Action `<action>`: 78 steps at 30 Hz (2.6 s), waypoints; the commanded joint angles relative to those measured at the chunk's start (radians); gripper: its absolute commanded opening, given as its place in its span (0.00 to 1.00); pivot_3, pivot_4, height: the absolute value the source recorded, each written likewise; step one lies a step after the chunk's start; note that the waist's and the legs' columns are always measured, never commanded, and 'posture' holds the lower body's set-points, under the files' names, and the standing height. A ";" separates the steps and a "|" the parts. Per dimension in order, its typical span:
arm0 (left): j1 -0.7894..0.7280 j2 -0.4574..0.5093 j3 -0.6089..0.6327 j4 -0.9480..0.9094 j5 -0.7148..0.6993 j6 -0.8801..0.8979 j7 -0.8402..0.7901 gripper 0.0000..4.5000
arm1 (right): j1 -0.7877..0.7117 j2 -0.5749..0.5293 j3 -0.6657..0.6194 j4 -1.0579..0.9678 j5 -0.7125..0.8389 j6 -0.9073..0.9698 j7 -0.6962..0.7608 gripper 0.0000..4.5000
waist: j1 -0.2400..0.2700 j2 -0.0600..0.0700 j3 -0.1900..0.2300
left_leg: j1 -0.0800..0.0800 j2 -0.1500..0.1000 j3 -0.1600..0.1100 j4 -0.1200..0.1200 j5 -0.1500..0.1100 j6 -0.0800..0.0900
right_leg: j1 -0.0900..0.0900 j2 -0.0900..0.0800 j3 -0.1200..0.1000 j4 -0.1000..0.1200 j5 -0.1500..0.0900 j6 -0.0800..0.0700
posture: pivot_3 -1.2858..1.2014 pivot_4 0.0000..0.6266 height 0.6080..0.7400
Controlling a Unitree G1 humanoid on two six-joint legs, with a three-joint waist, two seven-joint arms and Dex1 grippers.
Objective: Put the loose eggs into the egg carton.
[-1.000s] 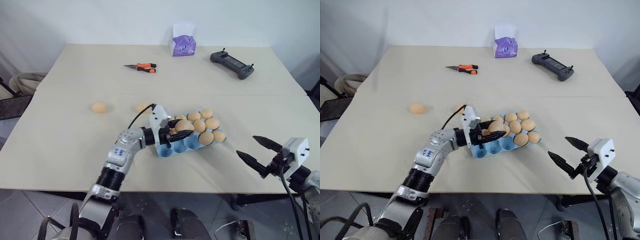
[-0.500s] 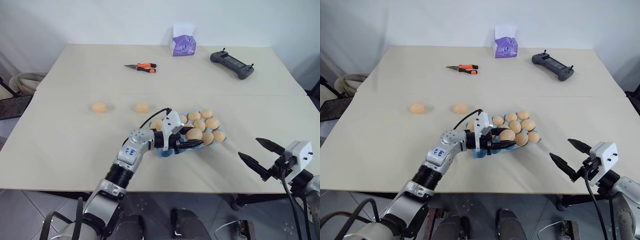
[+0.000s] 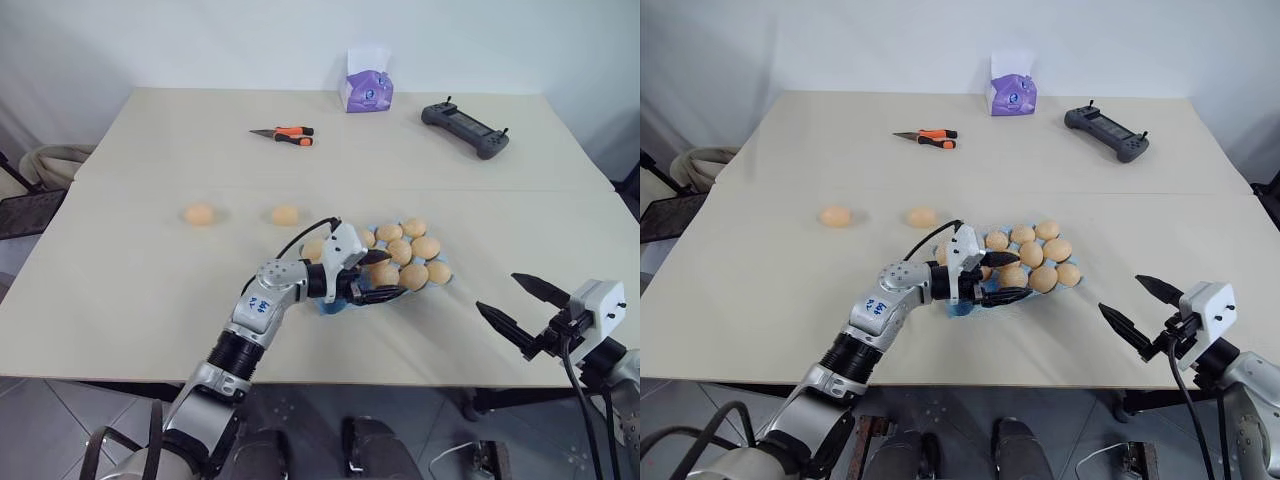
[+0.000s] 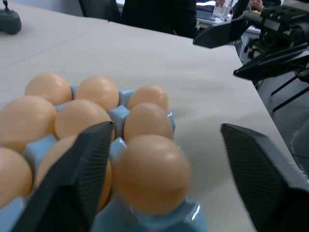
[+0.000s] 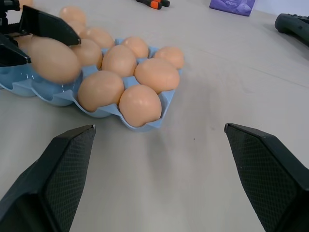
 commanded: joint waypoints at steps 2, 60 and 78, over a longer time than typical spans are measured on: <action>-0.005 0.005 0.020 -0.079 -0.009 -0.017 0.006 1.00 | 0.003 0.004 -0.024 -0.031 0.013 -0.008 -0.003 1.00 | -0.001 0.000 0.000 | 0.000 0.000 0.000 0.000 0.000 0.000 | 0.000 0.000 0.000 0.000 0.000 0.000 | 0.52 0.24 1.00; 0.256 0.519 0.686 0.072 -0.136 -0.136 0.290 1.00 | -0.153 -0.008 0.050 0.110 -0.011 -0.019 0.098 1.00 | 0.000 0.000 0.000 | 0.000 0.001 0.000 -0.003 -0.002 -0.002 | -0.001 -0.004 -0.003 0.000 -0.001 -0.004 | 0.52 0.24 1.00; -0.263 0.504 0.539 0.870 0.029 -0.387 0.269 1.00 | -0.101 -0.002 0.038 0.070 -0.008 -0.012 0.070 1.00 | -0.001 -0.001 0.000 | -0.001 0.002 0.004 -0.002 -0.001 -0.003 | -0.003 0.000 -0.002 0.000 -0.001 -0.002 | 0.52 0.24 1.00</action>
